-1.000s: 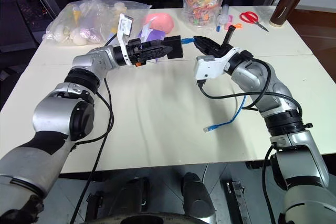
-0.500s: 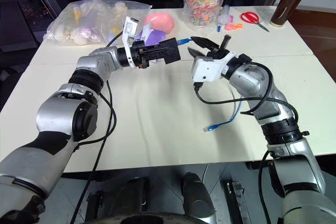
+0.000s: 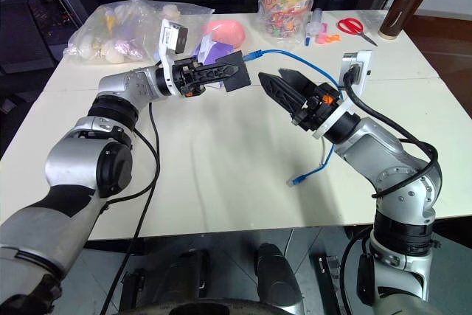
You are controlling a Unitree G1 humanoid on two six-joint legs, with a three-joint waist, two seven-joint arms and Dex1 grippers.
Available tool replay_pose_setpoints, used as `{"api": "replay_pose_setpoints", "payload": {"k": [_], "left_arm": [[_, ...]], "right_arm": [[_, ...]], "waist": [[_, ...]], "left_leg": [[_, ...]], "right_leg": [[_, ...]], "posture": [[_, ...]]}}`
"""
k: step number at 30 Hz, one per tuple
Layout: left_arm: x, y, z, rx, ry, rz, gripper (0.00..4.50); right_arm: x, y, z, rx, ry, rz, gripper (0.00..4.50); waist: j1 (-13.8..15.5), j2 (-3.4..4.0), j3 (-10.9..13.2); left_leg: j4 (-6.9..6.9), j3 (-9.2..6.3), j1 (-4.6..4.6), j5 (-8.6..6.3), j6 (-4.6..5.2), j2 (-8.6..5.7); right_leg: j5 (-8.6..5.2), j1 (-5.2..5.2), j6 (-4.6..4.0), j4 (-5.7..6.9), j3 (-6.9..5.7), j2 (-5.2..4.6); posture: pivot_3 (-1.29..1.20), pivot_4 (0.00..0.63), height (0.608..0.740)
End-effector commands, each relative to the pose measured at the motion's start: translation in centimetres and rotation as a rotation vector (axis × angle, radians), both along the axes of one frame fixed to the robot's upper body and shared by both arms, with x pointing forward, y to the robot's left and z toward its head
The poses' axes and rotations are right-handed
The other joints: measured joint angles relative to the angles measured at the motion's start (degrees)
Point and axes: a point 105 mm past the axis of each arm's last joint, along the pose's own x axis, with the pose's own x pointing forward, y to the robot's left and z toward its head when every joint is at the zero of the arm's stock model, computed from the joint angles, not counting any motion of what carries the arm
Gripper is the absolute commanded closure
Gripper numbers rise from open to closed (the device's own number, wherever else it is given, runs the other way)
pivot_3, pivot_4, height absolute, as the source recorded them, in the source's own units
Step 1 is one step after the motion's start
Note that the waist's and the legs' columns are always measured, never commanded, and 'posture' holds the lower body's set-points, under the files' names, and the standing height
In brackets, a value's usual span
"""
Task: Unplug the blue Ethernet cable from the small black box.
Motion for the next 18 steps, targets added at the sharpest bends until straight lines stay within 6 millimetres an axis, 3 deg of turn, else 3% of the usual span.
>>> {"api": "replay_pose_setpoints", "payload": {"k": [1,6,18], "left_arm": [[-0.7,-0.4,0.9,-0.014,-0.026,-0.052,3.99],[-1.3,-1.1,0.8,-0.014,-0.014,-0.093,3.99],[-1.8,-1.8,0.1,-0.006,0.0,-0.125,3.99]], "right_arm": [[-0.6,0.3,0.7,0.005,-0.023,0.003,0.8],[0.4,0.1,0.4,0.017,-0.004,-0.054,0.8],[0.6,1.0,0.6,0.027,-0.024,-0.051,0.8]], "waist": [[0.01,0.0,0.0],[0.0,0.0,0.0],[-0.02,0.0,0.0]], "left_leg": [[0.0,0.0,-0.01,0.0,0.0,0.0],[-0.08,0.0,-0.01,0.0,0.0,0.0],[-0.09,0.01,-0.04,0.0,0.0,0.0]], "right_leg": [[0.0,0.0,0.0,-0.01,0.0,0.0],[-0.01,-0.03,0.02,-0.02,0.0,0.01],[-0.01,-0.07,0.02,-0.03,0.0,0.01]], "posture": [[0.0,0.15,0.74],[0.0,0.15,0.74],[0.0,0.15,0.74]]}}
